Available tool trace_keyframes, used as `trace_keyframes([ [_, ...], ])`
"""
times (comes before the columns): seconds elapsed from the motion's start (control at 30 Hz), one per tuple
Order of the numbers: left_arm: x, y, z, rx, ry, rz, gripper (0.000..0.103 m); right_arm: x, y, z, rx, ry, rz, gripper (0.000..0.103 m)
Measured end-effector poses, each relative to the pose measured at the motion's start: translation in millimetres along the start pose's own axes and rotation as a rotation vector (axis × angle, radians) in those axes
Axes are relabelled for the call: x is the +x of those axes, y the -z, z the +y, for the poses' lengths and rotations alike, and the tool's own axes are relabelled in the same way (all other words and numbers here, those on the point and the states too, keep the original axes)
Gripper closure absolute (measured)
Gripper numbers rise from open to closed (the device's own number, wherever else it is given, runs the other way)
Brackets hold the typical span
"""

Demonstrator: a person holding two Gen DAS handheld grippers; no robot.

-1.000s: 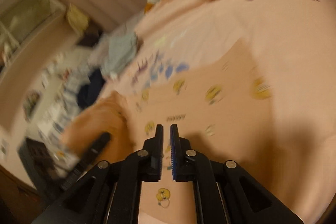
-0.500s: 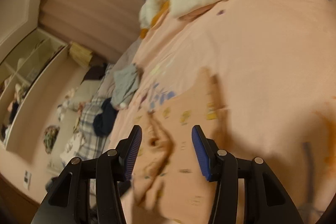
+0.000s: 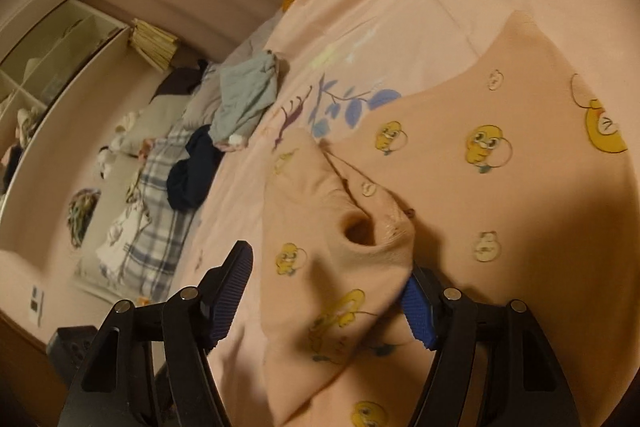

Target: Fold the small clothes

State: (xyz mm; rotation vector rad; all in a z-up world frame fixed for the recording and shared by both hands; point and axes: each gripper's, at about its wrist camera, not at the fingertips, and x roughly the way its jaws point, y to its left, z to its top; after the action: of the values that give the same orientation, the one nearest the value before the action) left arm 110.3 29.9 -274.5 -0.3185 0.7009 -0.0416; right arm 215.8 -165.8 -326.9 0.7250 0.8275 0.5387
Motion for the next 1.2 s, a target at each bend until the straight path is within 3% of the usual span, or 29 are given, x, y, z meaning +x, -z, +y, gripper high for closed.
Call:
trace_keyframes([
  [0.03, 2.1, 0.0, 0.7, -0.004, -0.002, 0.007, 0.001, 0.4, 0.6, 2.0, -0.020, 0.005, -0.010, 0.067],
  [0.1, 2.9, 1.1, 2.2, -0.010, -0.014, 0.016, 0.001, 2.9, 1.2, 2.9, -0.035, 0.042, -0.021, 0.086],
  [0.3, 6.1, 4.0, 7.1, -0.031, -0.010, 0.041, 0.001, -3.6, 1.7, -4.1, -0.027, 0.039, -0.045, 0.093],
  [0.63, 6.9, 2.7, 19.5, -0.114, 0.001, 0.073, 0.001, -30.9, 10.5, 20.3, -0.093, 0.052, -0.082, 0.094],
  [0.8, 4.1, 1.4, 25.9, -0.152, 0.008, 0.069, 0.001, -66.6, 28.8, 49.7, -0.207, 0.181, -0.051, 0.094],
  [0.9, 4.6, 0.6, 30.8, -0.193, 0.026, 0.086, 0.001, -64.9, 36.2, 49.9, -0.290, 0.346, 0.038, 0.094],
  [0.97, 3.8, 1.1, 33.2, -0.221, 0.052, 0.093, 0.001, -61.5, 33.0, 34.6, -0.230, 0.397, 0.109, 0.093],
  [1.07, 5.3, 1.6, 33.6, -0.233, 0.079, 0.114, 0.001, -69.7, 21.9, 15.2, -0.124, 0.319, 0.112, 0.089],
  [1.1, 5.8, 2.1, 33.4, -0.234, 0.074, 0.117, 0.001, -74.3, 17.4, 10.5, -0.108, 0.299, 0.088, 0.077],
  [1.13, 6.6, 2.9, 33.1, -0.234, 0.064, 0.119, 0.001, -77.2, 14.8, 7.0, -0.095, 0.289, 0.074, 0.050],
  [1.2, 8.6, 4.2, 32.5, -0.230, 0.049, 0.129, 0.001, -79.5, 7.8, -5.5, -0.035, 0.240, 0.044, 0.024],
])
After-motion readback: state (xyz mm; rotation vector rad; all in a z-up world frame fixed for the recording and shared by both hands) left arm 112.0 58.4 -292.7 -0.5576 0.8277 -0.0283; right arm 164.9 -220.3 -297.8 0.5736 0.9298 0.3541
